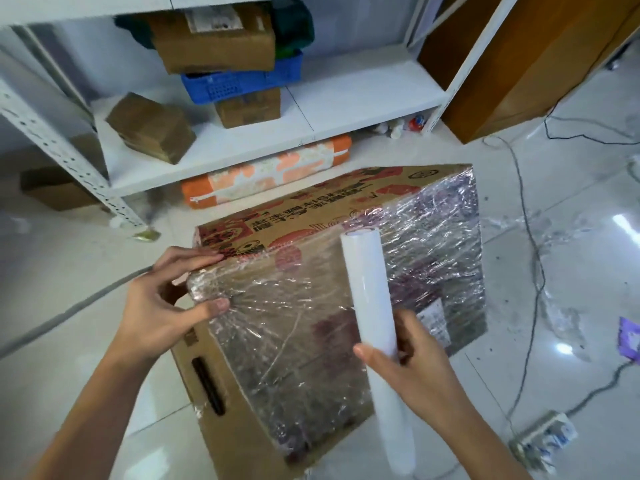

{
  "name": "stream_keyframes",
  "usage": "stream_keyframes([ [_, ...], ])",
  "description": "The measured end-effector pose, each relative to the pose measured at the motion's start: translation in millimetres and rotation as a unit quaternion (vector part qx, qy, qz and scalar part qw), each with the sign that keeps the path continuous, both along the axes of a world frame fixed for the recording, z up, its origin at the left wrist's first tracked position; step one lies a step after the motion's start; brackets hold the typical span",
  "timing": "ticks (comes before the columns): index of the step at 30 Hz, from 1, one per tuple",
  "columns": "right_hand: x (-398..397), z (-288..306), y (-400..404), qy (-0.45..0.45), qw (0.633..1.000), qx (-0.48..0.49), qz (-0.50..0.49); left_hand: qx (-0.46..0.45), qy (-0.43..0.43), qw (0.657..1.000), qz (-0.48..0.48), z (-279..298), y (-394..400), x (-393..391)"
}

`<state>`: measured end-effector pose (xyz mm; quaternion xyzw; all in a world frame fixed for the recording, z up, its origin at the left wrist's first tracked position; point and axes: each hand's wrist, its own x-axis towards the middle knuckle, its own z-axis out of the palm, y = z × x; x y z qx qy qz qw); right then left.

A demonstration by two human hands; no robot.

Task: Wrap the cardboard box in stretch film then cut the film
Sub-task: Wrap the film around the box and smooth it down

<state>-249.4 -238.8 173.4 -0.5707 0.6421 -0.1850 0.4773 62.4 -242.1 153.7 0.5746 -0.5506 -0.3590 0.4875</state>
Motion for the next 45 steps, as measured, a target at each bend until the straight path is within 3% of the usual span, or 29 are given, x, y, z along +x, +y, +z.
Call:
stream_keyframes([
  [4,6,1,-15,0.131,0.990,-0.044,-0.021,0.013,0.021,1.000,-0.006,-2,-11,8],
  [6,10,4,-22,0.153,0.986,-0.060,-0.017,0.025,0.022,0.999,-0.003,-2,-18,15],
  [10,21,9,-39,0.086,0.996,-0.021,0.000,0.045,0.035,0.998,0.001,-3,-28,22],
  [16,36,3,-65,0.098,0.995,-0.016,-0.014,0.077,0.059,0.995,0.000,-8,-40,24],
  [22,44,0,-78,0.015,0.999,0.021,-0.021,0.058,0.048,0.997,0.013,-7,-54,22],
  [24,46,3,-80,-0.010,0.999,0.033,-0.014,0.049,0.001,0.999,0.022,-3,-56,20],
  [26,47,3,-82,-0.015,0.999,0.030,-0.007,0.052,-0.165,0.982,0.076,1,-55,7],
  [28,48,3,-83,-0.005,1.000,0.016,0.002,0.025,-0.369,0.918,0.140,7,-50,-21],
  [29,50,2,-84,-0.001,1.000,0.011,0.004,0.013,-0.419,0.897,0.142,6,-46,-41],
  [34,47,-5,-86,0.009,1.000,-0.025,0.012,-0.051,-0.516,0.852,0.075,-45,-19,-120],
  [38,38,-2,-88,0.081,0.992,-0.099,0.023,-0.102,-0.502,0.852,0.108,-59,-6,-128],
  [42,28,3,-88,0.134,0.977,-0.165,0.028,-0.032,-0.530,0.839,0.121,-57,-10,-129],
  [45,20,2,-95,0.148,0.980,-0.134,0.003,0.031,-0.549,0.828,0.109,-60,-11,-133],
])
